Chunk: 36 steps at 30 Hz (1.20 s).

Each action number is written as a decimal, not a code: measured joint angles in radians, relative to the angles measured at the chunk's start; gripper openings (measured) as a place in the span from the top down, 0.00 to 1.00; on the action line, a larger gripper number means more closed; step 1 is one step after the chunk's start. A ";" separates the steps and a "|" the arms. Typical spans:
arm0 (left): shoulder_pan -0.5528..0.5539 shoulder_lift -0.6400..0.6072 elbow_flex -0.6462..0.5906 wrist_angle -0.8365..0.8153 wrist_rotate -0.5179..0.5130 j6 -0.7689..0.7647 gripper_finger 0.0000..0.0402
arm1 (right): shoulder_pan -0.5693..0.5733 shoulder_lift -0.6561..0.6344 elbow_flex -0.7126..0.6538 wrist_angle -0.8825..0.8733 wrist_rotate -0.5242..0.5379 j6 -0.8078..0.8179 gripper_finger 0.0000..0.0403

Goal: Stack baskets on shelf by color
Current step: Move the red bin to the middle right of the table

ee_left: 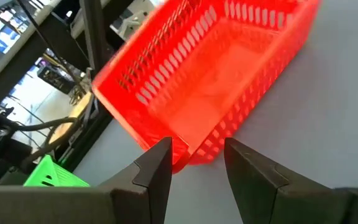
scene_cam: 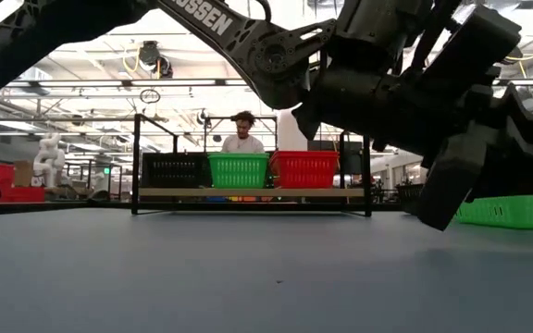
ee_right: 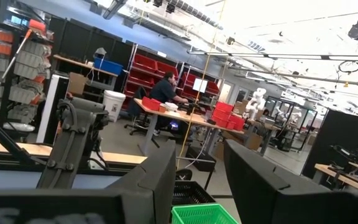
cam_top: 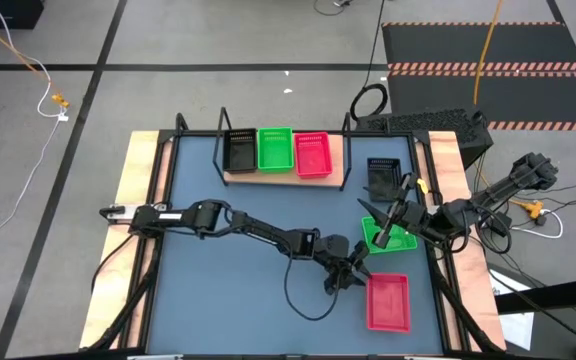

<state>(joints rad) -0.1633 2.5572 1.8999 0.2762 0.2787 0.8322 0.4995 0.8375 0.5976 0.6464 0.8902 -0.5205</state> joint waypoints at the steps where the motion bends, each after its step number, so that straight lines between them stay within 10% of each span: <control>1: -0.001 0.000 0.000 -0.007 0.000 0.001 0.63 | 0.000 0.000 0.000 0.000 0.000 0.000 0.68; 22: -0.070 -0.002 0.000 -0.029 -0.062 0.187 0.97 | 0.000 0.000 0.000 0.000 0.000 0.000 0.68; 36: -0.097 -0.074 0.000 -0.086 -0.205 0.186 0.98 | 0.000 0.000 0.000 -0.004 0.000 0.000 0.68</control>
<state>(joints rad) -0.2608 2.4830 1.8999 0.1899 0.0736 1.0179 0.4992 0.8379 0.5976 0.6426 0.8904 -0.5206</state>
